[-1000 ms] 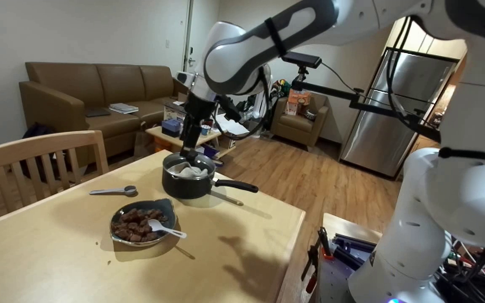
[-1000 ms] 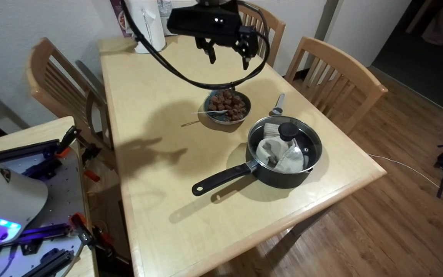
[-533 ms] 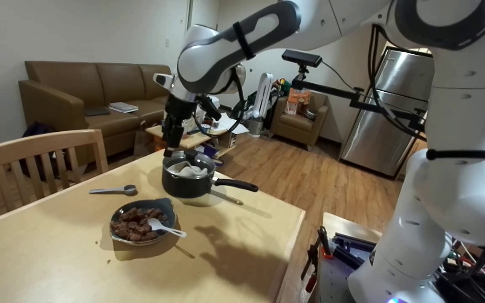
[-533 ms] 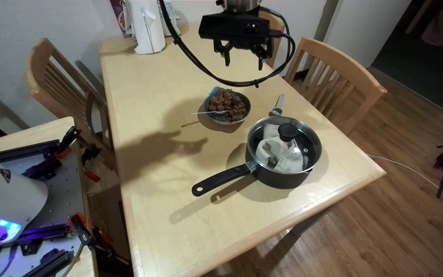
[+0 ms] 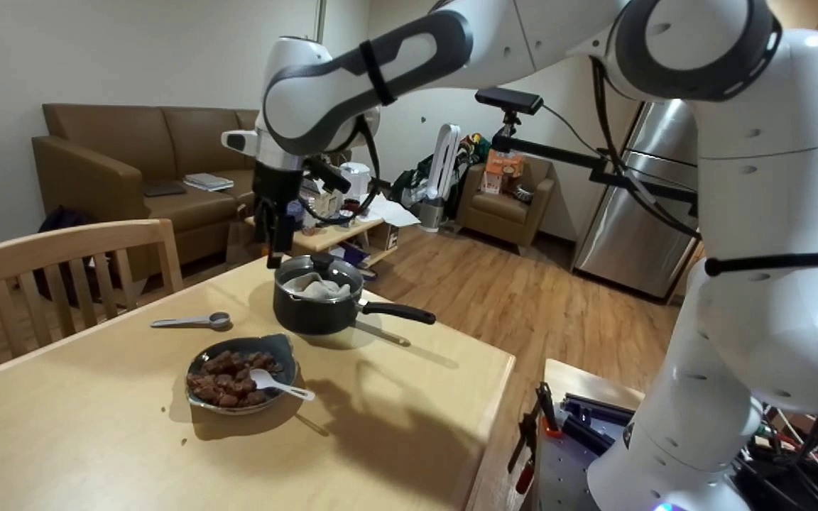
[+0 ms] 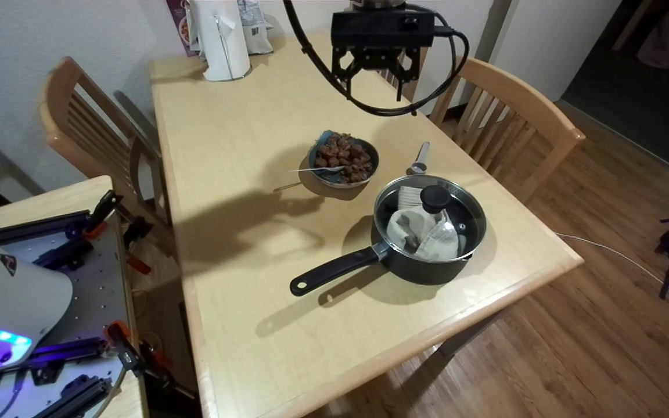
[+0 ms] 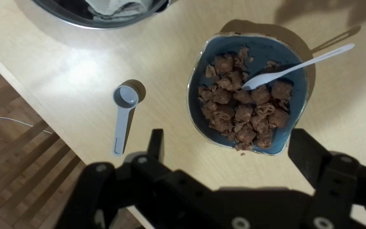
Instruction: Put the gray spoon in the bowl
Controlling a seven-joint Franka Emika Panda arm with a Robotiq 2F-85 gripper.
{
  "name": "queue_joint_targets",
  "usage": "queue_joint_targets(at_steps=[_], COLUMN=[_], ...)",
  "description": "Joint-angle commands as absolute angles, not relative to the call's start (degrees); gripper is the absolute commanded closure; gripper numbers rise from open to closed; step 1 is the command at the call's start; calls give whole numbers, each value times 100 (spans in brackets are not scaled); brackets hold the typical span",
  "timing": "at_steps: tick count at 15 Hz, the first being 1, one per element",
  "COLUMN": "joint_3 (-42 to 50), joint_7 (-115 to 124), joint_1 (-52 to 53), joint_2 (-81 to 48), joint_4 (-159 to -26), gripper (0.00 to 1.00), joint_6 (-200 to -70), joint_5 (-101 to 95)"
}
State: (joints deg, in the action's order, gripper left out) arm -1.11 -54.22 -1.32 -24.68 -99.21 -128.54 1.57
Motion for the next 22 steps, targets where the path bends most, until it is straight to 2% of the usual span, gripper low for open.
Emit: queue_joint_targets(at_steps=[1, 3, 5, 6, 9, 11, 22], joint_3=[-136, -115, -514, -298, -435, -304, -281], joint_7=[-5582, -5528, -5808, -5465, -5595, -5409, -5816], joint_1=[-152, -158, -499, -283, -405, -270, -181], joint_2=[-3445, -3895, -3953, -3745, -3891, -3964, -6724], joint_4=[-8456, -7800, -7531, -8048, -7721, -7764, -4619], gripper=[0, 0, 0, 0, 0, 0, 0], joint_6=[-12006, -11624, -11091, -11616, -11275, -11686, -11344], joint_5=[-542, -764, -3, -419, -167, -444, -714])
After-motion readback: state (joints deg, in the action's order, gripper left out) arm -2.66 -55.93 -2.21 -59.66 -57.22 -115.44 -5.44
